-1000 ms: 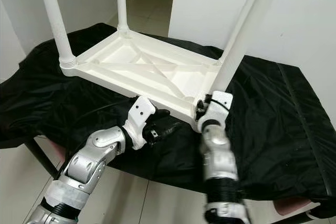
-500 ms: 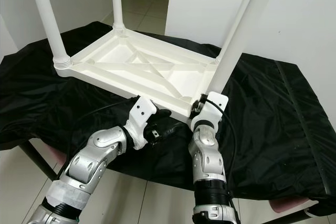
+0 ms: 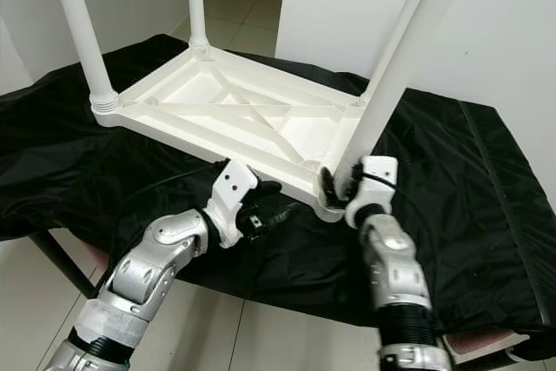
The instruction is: Building children table
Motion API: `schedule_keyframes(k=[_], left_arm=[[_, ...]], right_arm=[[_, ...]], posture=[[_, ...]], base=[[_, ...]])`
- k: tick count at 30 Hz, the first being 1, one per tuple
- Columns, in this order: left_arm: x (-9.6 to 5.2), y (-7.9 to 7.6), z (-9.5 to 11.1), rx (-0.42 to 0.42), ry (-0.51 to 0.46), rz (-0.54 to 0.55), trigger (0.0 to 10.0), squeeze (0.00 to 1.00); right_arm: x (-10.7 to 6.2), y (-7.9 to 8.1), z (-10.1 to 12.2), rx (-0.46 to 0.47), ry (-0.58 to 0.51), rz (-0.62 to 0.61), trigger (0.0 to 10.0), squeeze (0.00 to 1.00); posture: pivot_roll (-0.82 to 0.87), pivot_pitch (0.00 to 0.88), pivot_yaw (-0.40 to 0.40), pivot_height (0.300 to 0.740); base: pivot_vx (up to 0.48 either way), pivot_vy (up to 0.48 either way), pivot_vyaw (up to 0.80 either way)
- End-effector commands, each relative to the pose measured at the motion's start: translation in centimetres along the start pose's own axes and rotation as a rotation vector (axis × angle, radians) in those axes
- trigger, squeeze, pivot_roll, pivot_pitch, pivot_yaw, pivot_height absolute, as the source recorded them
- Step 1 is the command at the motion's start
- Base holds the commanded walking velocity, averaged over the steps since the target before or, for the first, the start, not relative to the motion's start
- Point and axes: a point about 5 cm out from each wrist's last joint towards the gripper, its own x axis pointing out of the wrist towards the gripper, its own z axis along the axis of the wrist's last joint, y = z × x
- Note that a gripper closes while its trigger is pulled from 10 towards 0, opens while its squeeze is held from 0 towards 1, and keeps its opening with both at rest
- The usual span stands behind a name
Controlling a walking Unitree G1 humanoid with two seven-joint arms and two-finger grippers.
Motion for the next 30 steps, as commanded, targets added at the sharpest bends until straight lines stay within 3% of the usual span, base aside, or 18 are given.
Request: schedule_keyframes(k=[1,12,22,24,30], left_arm=[[0.1,0.1,-0.1,0.006,0.015,0.047,10.0,0.0],[0.4,0.2,0.1,0.015,0.013,0.036,10.0,0.0],[0.4,0.1,0.1,0.017,0.012,0.037,10.0,0.0],[0.3,0.3,0.1,0.017,0.013,0.045,10.0,0.0],[0.2,0.2,0.0,0.017,0.014,0.045,10.0,0.0]], right_arm=[[-0.7,-0.8,-0.9,-0.058,0.042,0.124,10.0,0.0],[-0.2,-1.1,-1.0,-0.121,0.087,0.404,10.0,0.0],[1.0,-1.1,-1.0,-0.182,0.099,0.436,10.0,0.0],[0.9,-0.9,-1.8,-0.198,0.139,0.476,0.0,0.0],[0.9,-1.4,-2.4,-0.207,0.158,0.495,0.0,0.0]], posture=[[-0.01,0.0,-0.124,0.74],[-0.01,0.0,-0.115,0.74],[0.0,0.0,-0.12,0.74],[0.0,0.0,-0.121,0.74],[0.0,0.0,-0.12,0.74]], base=[[0.0,0.0,0.0],[0.0,0.0,0.0],[0.0,0.0,0.0],[0.0,0.0,0.0],[0.0,0.0,0.0]])
